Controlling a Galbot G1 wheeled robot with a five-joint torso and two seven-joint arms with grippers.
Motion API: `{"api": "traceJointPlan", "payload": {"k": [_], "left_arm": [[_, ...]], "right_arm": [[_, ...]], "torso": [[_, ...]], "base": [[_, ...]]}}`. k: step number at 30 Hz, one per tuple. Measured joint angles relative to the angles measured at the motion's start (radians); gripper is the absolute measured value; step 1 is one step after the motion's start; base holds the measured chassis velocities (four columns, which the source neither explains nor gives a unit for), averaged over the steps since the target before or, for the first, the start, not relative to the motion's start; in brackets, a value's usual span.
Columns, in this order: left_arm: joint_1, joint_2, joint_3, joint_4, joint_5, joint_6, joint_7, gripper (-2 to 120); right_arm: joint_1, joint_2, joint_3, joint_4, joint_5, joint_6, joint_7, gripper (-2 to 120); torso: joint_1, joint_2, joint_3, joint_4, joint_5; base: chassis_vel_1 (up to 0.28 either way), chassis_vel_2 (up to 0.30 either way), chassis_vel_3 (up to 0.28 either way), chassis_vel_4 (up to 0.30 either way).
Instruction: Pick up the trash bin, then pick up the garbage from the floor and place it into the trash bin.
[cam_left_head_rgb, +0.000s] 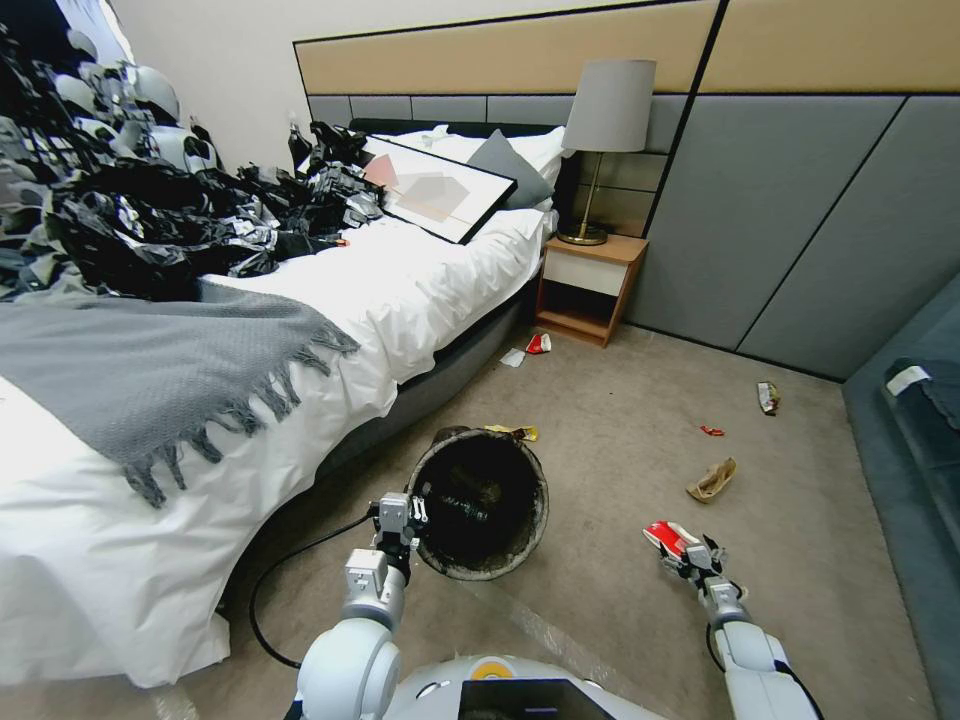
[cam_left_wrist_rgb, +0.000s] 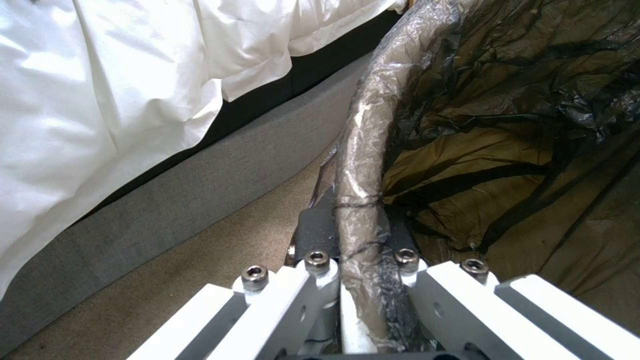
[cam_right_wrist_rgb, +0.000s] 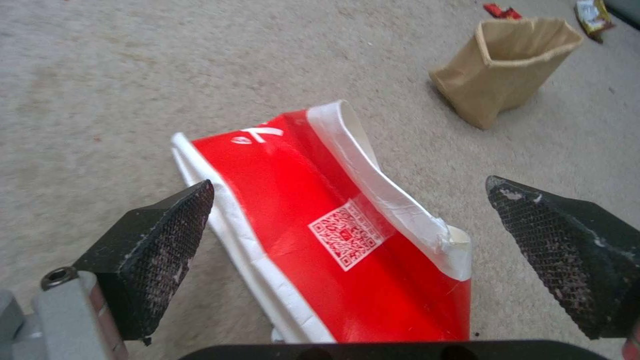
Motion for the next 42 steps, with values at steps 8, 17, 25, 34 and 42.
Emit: {"api": "traceJointPlan", "payload": {"k": [8,17,25,34,42], "left_arm": [[0.0,0.0,0.0,0.0,0.0,0.0,0.0,0],[0.0,0.0,0.0,0.0,0.0,0.0,0.0,0],[0.0,0.0,0.0,0.0,0.0,0.0,0.0,0],[0.0,0.0,0.0,0.0,0.0,0.0,0.0,0],[0.0,0.0,0.0,0.0,0.0,0.0,0.0,0]], "right_arm": [[0.092,-0.02,-0.024,-0.131,0.036,-0.017,0.015,100],[0.156,-0.031,-0.044,-0.233,0.08,-0.016,0.024,97],[0.16,-0.019,-0.047,-0.262,0.089,0.0,0.028,78],[0.141,-0.011,-0.046,-0.239,0.091,0.002,0.035,43],[0.13,-0.013,-0.042,-0.229,0.096,0.002,0.038,14]], "torso": [[0.0,0.0,0.0,0.0004,-0.0001],[0.0,0.0,0.0,0.0002,-0.0003],[0.0,0.0,0.0,0.0002,-0.0007],[0.0,0.0,0.0,0.0003,0.0003],[0.0,0.0,0.0,0.0002,0.0002]], "base": [[0.0,0.0,0.0,0.0],[0.0,0.0,0.0,0.0],[0.0,0.0,0.0,0.0],[0.0,0.0,0.0,0.0],[0.0,0.0,0.0,0.0]]}}
